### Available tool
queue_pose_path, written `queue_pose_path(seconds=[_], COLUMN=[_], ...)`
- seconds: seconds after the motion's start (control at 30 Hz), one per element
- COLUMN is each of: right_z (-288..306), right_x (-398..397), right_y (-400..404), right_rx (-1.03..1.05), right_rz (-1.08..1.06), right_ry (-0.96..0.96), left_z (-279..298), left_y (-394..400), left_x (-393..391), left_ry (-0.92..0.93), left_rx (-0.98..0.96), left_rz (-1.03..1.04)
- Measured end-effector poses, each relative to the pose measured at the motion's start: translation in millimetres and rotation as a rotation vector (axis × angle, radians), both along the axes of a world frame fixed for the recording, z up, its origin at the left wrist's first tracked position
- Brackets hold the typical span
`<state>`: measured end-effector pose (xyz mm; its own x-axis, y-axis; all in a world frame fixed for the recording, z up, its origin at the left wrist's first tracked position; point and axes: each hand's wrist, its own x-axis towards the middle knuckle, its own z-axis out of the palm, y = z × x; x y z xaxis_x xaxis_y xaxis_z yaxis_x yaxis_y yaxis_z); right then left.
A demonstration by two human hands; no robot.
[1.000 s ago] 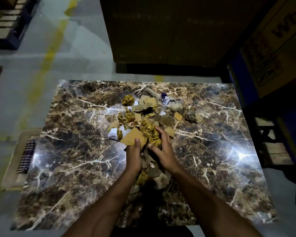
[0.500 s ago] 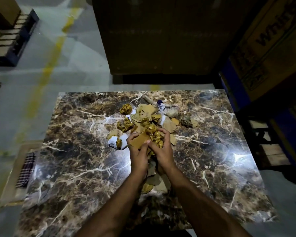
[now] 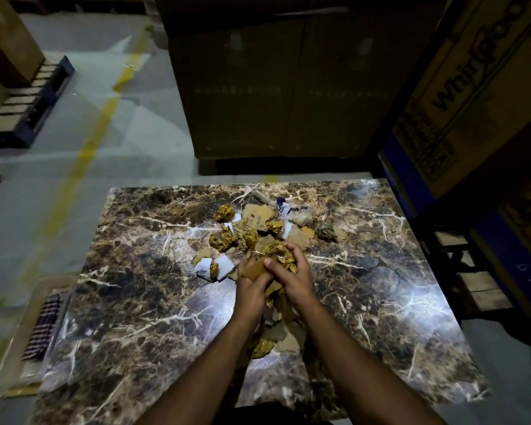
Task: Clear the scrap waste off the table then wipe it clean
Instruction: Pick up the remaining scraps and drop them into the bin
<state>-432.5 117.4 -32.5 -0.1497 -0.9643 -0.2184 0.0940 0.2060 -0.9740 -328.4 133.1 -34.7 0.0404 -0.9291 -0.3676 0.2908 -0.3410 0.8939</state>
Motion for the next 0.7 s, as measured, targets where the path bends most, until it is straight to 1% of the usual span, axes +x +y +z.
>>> queue_pose_path(seconds=[0.13,0.27,0.33,0.43,0.47,0.53,0.6,0.7], right_z=[6.0,5.3,3.1,3.7,4.3,5.0,2.3,-15.9], right_x=[4.8,7.1,2.4,-10.9,-17.0,-31.1,-44.1,-59.1], right_y=[3.0,8.9,13.3,13.9,13.2,13.6,20.3,38.7], right_rx=[-0.028,-0.044,-0.041,-0.031,-0.018,0.017,0.027,0.083], right_rz=[0.025,-0.014,-0.057,-0.092,-0.113,-0.153,-0.174,-0.159], right_ry=[-0.017,-0.018,0.002,0.06,0.063,0.055,0.093,0.202], left_z=[5.4,7.1,9.4,1.7,-2.1,-11.2,-20.0,-42.1], left_y=[6.3,10.0,13.5,19.2,22.2,30.3,42.2,63.2], left_x=[-1.4,5.2,11.0,28.7,36.2,52.5,67.2,79.8], left_ry=[0.097,0.073,0.033,-0.112,-0.128,-0.221,-0.411,-0.828], left_rx=[-0.008,-0.059,-0.089,-0.172,-0.175,-0.183,-0.198,-0.296], left_rz=[0.013,0.046,0.006,-0.09,-0.124,-0.201,-0.323,-0.618])
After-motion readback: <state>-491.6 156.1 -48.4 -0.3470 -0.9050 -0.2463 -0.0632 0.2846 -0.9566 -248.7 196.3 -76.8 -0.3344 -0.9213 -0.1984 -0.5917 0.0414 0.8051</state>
